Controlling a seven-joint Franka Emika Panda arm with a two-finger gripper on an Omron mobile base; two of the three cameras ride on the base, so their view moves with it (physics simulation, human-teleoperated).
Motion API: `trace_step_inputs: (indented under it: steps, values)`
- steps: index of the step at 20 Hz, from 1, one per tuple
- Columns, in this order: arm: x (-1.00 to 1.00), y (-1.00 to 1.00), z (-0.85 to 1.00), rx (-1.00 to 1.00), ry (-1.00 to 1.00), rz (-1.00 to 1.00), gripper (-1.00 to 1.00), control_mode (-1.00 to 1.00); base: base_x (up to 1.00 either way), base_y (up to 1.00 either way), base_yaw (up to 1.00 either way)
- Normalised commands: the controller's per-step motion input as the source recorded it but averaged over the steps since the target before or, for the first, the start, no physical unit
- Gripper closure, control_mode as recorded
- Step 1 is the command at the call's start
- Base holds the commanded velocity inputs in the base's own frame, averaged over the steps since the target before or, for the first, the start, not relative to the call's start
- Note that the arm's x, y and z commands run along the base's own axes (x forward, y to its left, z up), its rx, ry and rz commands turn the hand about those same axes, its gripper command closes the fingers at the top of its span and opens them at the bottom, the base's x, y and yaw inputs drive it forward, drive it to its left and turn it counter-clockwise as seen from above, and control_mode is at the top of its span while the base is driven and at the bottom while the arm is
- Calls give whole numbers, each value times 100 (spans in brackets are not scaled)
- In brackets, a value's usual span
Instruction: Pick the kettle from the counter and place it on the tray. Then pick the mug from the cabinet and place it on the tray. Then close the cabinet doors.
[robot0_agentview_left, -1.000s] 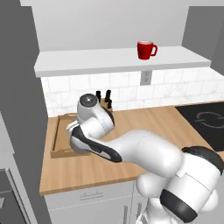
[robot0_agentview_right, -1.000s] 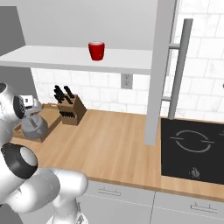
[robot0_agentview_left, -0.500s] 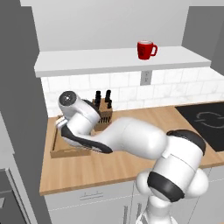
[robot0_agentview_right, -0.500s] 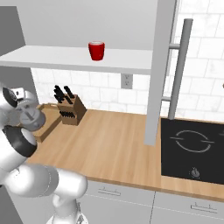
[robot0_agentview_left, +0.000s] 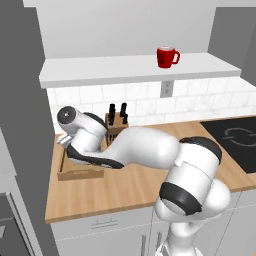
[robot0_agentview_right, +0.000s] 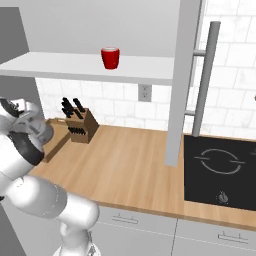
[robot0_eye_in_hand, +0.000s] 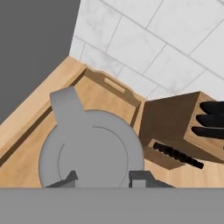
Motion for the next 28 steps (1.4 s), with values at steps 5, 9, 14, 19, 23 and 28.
trace_step_inputs:
  steps: [5,9,14,19,23,28]
  values:
    - [38,1,0,0,-1,0,100,-100,0,0,0]
    - [37,0,-2,0,0,1,100,-100,0,0,0]
    - [40,0,-3,0,-2,0,100,-100,0,0,0]
    - [33,0,-3,0,-6,0,100,-100,0,0,0]
    - [12,0,-16,0,-5,0,100,-100,0,0,0]
    - [0,0,-16,0,-5,0,100,-100,0,0,0]
